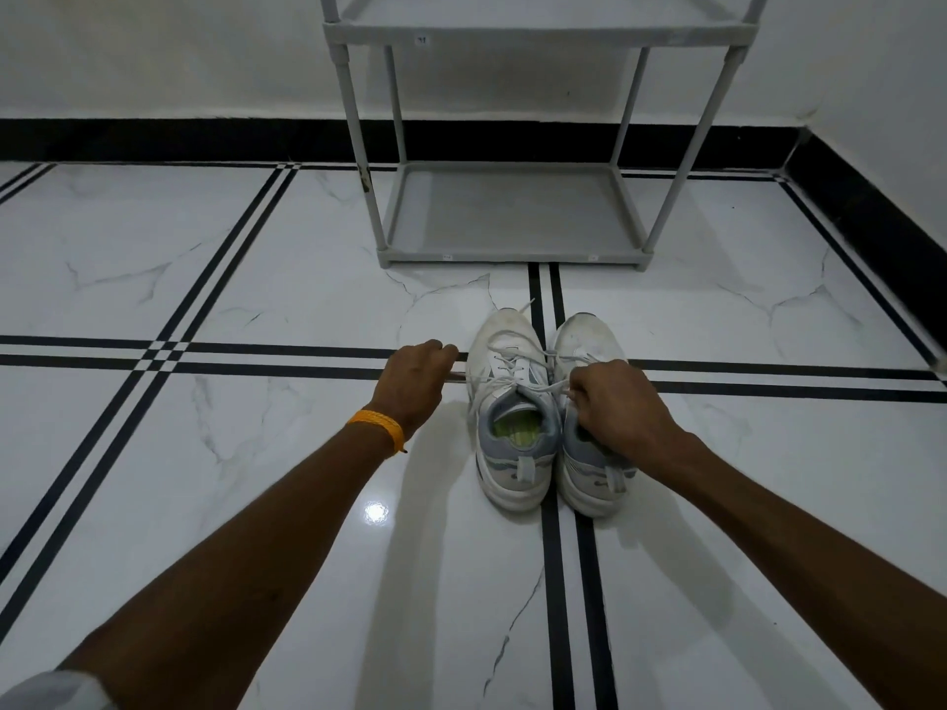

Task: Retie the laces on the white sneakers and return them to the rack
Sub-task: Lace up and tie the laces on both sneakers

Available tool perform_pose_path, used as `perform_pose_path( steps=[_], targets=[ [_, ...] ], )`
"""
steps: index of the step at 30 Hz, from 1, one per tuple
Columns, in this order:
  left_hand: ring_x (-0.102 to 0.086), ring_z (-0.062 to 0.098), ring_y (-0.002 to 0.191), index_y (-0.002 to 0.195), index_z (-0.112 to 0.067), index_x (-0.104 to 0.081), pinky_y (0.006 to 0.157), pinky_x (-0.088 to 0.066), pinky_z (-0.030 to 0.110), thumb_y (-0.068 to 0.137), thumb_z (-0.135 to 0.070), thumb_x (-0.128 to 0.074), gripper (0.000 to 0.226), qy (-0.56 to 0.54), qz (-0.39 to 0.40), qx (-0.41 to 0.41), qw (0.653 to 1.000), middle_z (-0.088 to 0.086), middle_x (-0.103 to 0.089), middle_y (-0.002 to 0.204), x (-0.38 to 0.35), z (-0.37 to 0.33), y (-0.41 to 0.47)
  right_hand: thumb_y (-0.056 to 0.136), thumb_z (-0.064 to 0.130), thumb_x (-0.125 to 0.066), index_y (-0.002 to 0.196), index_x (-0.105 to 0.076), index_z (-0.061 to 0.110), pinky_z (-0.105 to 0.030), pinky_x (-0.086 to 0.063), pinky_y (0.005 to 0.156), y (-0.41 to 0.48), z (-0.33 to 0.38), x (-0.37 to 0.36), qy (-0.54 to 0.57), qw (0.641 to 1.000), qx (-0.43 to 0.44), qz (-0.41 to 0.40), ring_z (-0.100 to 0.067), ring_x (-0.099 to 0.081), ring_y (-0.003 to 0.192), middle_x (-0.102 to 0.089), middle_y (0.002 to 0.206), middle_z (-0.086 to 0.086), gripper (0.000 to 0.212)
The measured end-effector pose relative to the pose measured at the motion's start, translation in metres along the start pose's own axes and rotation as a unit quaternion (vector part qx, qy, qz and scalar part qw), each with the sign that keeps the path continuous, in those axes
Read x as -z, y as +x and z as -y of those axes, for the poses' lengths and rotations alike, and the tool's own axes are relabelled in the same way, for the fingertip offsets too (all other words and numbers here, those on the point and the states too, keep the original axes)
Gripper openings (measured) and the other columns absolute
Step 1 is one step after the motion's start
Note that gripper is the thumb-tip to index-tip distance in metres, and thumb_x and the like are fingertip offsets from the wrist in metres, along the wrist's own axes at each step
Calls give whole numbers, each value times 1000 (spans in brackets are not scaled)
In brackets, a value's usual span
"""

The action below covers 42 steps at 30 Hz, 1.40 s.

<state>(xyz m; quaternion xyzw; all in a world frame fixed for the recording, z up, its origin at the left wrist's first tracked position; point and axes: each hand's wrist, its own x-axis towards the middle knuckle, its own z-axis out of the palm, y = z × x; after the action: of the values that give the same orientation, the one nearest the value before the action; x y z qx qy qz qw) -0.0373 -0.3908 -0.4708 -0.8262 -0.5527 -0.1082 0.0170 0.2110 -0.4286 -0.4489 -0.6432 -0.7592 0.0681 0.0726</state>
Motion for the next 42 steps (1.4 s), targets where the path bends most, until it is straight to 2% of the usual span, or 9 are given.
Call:
perform_pose_path(
  steps=[3, 8, 14, 18, 22, 30, 35, 38, 42],
  targets=[
    [-59, 22, 76, 97, -6, -65, 68, -41, 26, 89, -9, -64, 9, -126, 55, 63, 989, 9, -67, 86, -3, 8, -1, 89, 19, -63, 89, -75, 11, -30, -47, 70, -6, -5, 16, 126, 991, -30, 17, -22, -65, 80, -74, 88, -7, 15],
    [-54, 18, 119, 138, -19, -45, 96, -49, 34, 88, -10, -63, 54, -488, 111, 159, 851, 2, -54, 135, 16, 15, 3, 85, 33, -68, 111, -70, 21, -25, -41, 86, -12, 3, 42, 206, 968, -72, -121, -13, -57, 105, -59, 117, 2, 29],
    [-60, 21, 106, 119, -6, -64, 94, -49, 35, 98, -17, -51, 27, -283, 99, -26, 954, 11, -66, 120, 12, -41, 11, 91, 39, -59, 101, -68, 16, -29, -41, 66, 5, 57, 23, 78, 997, 13, -2, -20, -62, 81, -66, 96, -3, 27],
    [-59, 21, 89, 100, -8, -65, 85, -52, 42, 96, -18, -54, 15, -242, 23, -28, 970, 10, -68, 101, -3, -37, 5, 95, 17, -53, 94, -68, 8, -30, -39, 66, 6, 50, 12, -37, 999, 23, 28, -29, -66, 85, -69, 96, -15, 18],
    [-56, 20, 94, 111, -13, -55, 86, -51, 31, 96, -31, -54, 24, -182, 22, -36, 982, 9, -63, 113, -15, -42, -6, 97, 11, -47, 101, -67, 3, -30, -39, 72, 2, 52, 4, -19, 998, 17, 50, -30, -65, 94, -66, 104, -17, 22],
    [-65, 32, 82, 115, -6, -44, 75, -57, 44, 95, -26, -54, 30, -181, 44, 66, 980, 16, -67, 101, -14, -51, 0, 97, 9, -45, 108, -65, 2, -27, -32, 71, -5, 58, 1, 7, 999, -18, 31, -30, -62, 101, -62, 110, -17, 23],
    [-51, 25, 63, 80, -2, -58, 60, -44, 35, 94, -40, -28, 50, -237, 41, 115, 964, 17, -65, 77, -7, -48, 10, 94, 2, -48, 110, -63, -1, -32, -38, 74, -3, 55, 5, 7, 999, -11, 51, -34, -61, 103, -59, 113, -21, 23],
    [-49, 18, 50, 61, -9, -61, 55, -46, 30, 94, -54, -40, 60, -198, 32, 176, 964, 2, -51, 51, -3, -51, 14, 95, 5, -45, 114, -59, -2, -38, -42, 81, -6, 53, 11, 16, 998, 11, 52, -37, -58, 108, -56, 117, -24, 25],
    [-50, 19, 54, 58, -10, -60, 56, -47, 30, 85, -44, -56, 44, -179, 24, 206, 962, 3, -51, 52, -3, -50, 11, 98, 8, -43, 127, -53, 3, -37, -41, 96, -13, 58, 16, -55, 996, 44, 49, -33, -53, 117, -51, 130, -19, 31]
  ],
)
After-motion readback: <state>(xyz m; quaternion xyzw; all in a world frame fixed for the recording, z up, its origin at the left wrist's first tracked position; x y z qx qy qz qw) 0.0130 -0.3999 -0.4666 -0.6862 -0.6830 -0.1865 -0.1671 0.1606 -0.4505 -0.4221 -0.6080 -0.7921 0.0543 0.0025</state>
